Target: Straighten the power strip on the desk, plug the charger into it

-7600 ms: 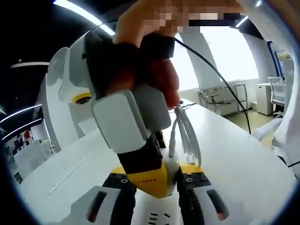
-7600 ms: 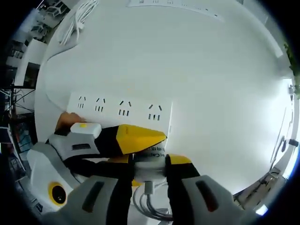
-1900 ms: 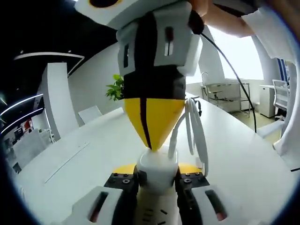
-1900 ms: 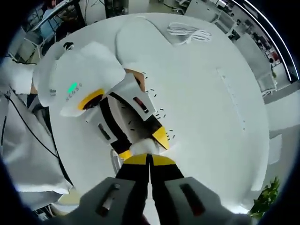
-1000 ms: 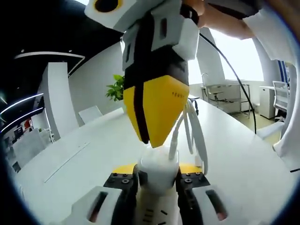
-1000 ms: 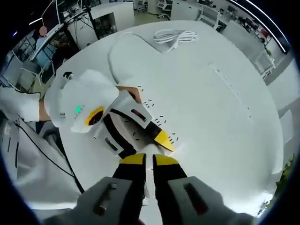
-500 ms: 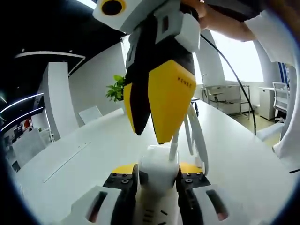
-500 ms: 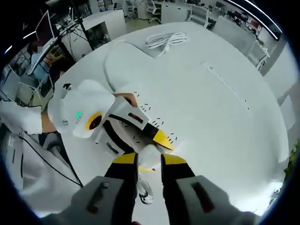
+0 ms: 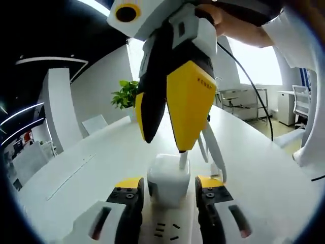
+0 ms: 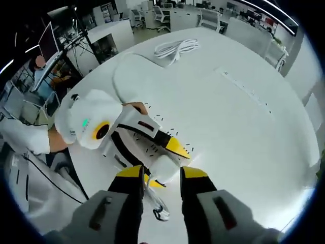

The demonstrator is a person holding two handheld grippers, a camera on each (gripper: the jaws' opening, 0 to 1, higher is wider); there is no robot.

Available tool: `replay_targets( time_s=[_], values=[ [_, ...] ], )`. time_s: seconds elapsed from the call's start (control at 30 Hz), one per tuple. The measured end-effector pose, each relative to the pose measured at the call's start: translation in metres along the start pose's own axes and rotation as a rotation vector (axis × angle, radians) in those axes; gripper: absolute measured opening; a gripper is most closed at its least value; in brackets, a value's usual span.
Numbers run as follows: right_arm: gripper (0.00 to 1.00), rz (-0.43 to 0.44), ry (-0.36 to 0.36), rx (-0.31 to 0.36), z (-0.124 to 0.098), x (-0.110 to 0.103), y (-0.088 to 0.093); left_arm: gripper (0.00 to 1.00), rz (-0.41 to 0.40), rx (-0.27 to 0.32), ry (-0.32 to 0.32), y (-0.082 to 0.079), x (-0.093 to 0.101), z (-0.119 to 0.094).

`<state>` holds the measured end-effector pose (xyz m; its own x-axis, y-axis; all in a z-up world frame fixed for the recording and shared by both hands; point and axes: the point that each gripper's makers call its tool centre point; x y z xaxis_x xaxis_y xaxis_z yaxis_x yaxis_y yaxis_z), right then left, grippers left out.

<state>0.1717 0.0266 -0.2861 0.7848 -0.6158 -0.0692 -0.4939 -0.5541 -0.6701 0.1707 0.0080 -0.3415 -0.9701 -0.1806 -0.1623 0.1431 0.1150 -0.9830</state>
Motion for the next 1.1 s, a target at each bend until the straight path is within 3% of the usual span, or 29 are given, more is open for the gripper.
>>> replay_targets(
  time_s=[0.3,0.5,0.73,0.83,0.93,1.0,1.1],
  values=[
    [0.36,0.019,-0.027,0.128,-0.010,-0.001,-0.005,0.54,0.023,-0.010,0.010,0.001,0.000,-0.004],
    [0.38,0.001,-0.025,0.216,-0.018,0.004,-0.011,0.64,0.020,-0.061,0.020,0.010,0.009,-0.019],
    [0.43,-0.056,-0.017,0.343,-0.030,0.007,-0.013,0.67,-0.041,-0.024,-0.004,0.000,0.009,-0.033],
    [0.45,-0.109,-0.005,0.404,-0.037,0.005,-0.015,0.75,-0.066,-0.018,-0.023,-0.003,0.014,-0.042],
    [0.53,-0.128,0.049,0.438,-0.044,0.006,-0.012,0.84,-0.080,-0.007,-0.058,-0.008,0.020,-0.052],
    [0.63,-0.145,0.128,0.465,-0.053,0.010,-0.010,0.89,-0.102,0.025,-0.083,-0.015,0.026,-0.056],
    [0.68,-0.149,0.156,0.526,-0.066,0.001,-0.006,0.93,-0.116,0.051,-0.098,-0.025,0.041,-0.062]
  ],
)
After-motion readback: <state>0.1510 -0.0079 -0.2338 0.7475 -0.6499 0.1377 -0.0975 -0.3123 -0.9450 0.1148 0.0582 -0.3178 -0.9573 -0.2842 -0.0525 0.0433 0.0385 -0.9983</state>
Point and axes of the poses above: the point that each gripper's makers call its tool centre point, and the gripper's own axes: z roughly forward along the fingers, x roughly to its right, y roughly out of its underside, and after that the axes turned 14 degrees about x, right-handed
